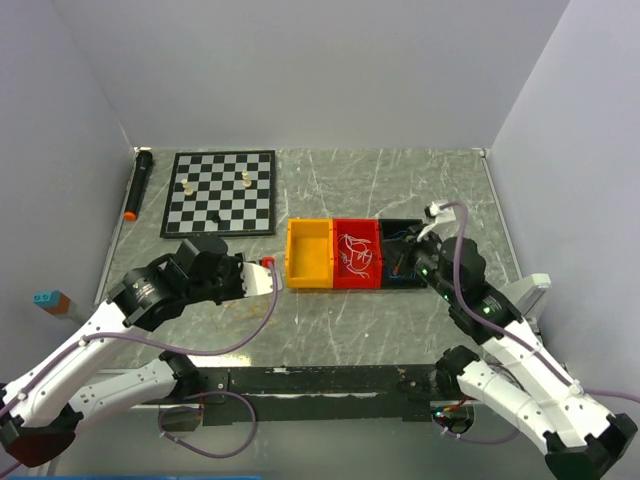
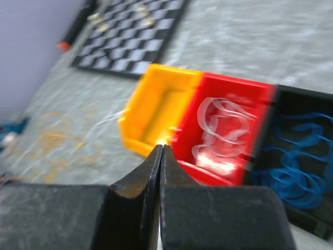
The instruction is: Untangle the cables
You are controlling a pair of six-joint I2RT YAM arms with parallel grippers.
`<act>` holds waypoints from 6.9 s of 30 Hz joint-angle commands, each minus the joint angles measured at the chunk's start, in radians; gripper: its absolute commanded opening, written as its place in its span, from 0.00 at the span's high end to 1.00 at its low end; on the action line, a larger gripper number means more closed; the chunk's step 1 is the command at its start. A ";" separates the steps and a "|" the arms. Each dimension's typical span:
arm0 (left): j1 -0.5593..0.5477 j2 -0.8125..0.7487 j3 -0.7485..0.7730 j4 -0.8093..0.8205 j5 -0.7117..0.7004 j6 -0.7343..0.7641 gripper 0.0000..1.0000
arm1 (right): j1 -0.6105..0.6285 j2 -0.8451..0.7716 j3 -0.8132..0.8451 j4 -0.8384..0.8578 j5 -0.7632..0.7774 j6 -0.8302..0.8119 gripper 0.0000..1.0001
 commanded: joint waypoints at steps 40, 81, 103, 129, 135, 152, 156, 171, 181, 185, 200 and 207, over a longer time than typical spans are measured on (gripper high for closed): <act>-0.004 -0.012 0.193 0.032 0.299 0.237 0.99 | 0.243 0.473 0.153 0.464 -0.534 -0.002 0.41; -0.002 -0.067 0.106 0.043 0.264 0.266 0.99 | 0.033 0.232 0.145 0.242 -0.239 -0.073 1.00; -0.004 -0.142 -0.132 -0.134 0.126 0.456 0.99 | -0.279 0.160 0.509 0.047 0.392 -0.200 1.00; 0.008 -0.247 -0.618 -0.260 -0.240 0.470 0.99 | -0.595 0.163 0.742 0.000 0.361 -0.122 1.00; 0.013 -0.204 -0.516 0.034 -0.277 0.379 0.77 | -0.596 0.117 0.653 0.071 -0.284 0.071 1.00; 0.030 -0.142 -0.048 0.241 0.219 -0.086 0.03 | -0.417 0.086 0.412 0.616 -0.934 0.473 1.00; 0.028 -0.119 -0.012 0.458 0.263 -0.286 0.03 | -0.229 0.123 0.450 0.561 -0.875 0.383 1.00; 0.045 0.166 0.161 0.690 0.651 -0.598 0.09 | -0.053 0.198 0.532 0.514 -0.850 0.281 1.00; 0.096 0.192 0.128 0.857 0.809 -0.849 0.36 | -0.044 0.209 0.540 0.523 -0.865 0.278 1.00; 0.120 0.204 0.103 0.886 0.839 -0.900 0.52 | -0.035 0.212 0.543 0.532 -0.871 0.283 1.00; 0.139 0.241 -0.007 1.086 0.923 -1.087 0.05 | 0.002 0.232 0.546 0.569 -0.868 0.289 1.00; 0.137 0.258 -0.017 1.110 0.906 -1.051 0.36 | 0.020 0.244 0.549 0.580 -0.867 0.286 1.00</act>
